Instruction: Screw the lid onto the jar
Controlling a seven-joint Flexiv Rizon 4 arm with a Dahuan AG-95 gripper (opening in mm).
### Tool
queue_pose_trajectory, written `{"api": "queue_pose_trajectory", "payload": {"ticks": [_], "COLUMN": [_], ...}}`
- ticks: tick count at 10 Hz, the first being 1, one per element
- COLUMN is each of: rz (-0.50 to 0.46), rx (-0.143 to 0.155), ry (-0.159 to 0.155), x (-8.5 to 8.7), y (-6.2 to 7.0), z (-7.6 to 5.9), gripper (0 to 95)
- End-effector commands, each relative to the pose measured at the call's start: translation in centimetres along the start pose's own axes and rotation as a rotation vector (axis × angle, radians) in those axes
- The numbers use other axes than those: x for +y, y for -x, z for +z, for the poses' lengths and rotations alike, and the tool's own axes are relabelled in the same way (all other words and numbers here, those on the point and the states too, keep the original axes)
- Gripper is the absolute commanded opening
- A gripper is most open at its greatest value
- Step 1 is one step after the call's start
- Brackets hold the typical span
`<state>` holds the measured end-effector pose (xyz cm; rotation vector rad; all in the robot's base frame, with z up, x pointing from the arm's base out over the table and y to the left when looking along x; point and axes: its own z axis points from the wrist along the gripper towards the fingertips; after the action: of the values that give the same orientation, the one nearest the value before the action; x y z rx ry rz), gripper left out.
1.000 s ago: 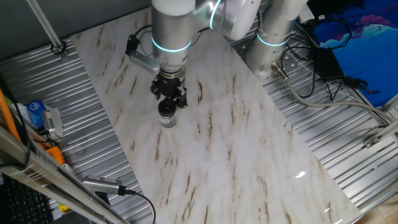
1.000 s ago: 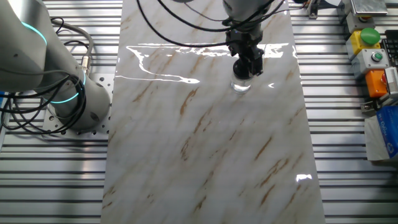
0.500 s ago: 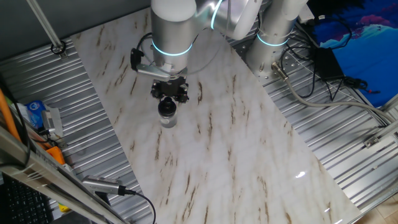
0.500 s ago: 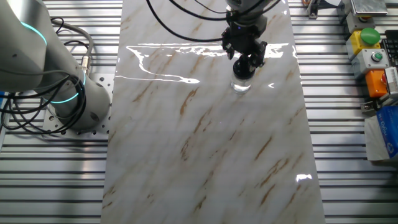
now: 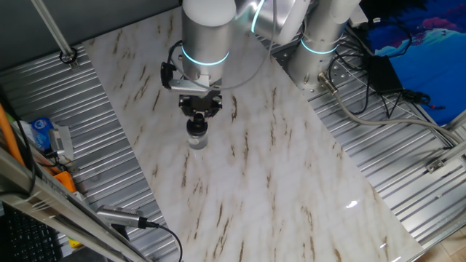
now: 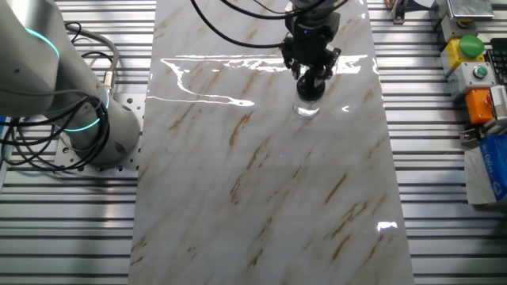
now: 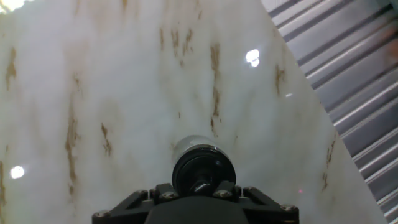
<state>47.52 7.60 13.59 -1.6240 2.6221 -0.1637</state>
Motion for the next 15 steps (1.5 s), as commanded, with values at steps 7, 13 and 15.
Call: {"api": "queue_pose_trajectory", "payload": {"ticks": [7,13,15], "rz": [0.254,0.818,0.973], "rx": [-0.047,-0.093,-0.102], "ry": [0.029,-0.001,0.005], "x": [-0.05,-0.05,-0.05], "y": [0.04,-0.1,-0.11], "z": [0.27,0.33,0.35], "gripper": [0.0,0.0,0.0]}}
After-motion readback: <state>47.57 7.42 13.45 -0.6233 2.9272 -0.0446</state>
